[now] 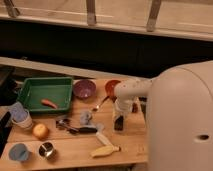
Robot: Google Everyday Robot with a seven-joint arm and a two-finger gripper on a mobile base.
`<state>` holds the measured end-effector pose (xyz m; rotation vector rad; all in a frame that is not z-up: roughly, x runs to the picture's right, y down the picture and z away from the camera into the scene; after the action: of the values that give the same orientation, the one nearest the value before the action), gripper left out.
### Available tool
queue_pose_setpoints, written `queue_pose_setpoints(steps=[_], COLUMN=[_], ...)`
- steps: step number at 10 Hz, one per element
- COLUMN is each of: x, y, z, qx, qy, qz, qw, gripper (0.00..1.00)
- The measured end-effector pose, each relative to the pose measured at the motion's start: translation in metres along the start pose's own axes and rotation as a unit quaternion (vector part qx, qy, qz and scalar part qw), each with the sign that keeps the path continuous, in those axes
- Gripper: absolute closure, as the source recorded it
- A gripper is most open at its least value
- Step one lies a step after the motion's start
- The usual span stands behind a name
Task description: Wipe table surface with eraser
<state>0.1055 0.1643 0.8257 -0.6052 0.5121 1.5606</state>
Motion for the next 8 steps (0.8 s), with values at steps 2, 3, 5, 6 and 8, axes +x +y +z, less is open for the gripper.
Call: queue_pose_setpoints(steps=[2,3,5,6,8], x=[-0.016,-0.020,-0.029,-0.029,-0.019], y=[-0.018,-0.018,0.009,0.023,0.058], z=[-0.001,-0.001,0.001,0.003,0.012], qx=[0.009,0.006,-0.004,-0.009,-0.021], qy=[-0.006,-0.009,-0.014,-0.014,-0.003], qz=[0.031,0.035,0.021,0.011,-0.021], qw=[0.9995,0.9993,0.9997,0.9998,0.9995], gripper=[1.00,1.00,1.00,1.00,1.00])
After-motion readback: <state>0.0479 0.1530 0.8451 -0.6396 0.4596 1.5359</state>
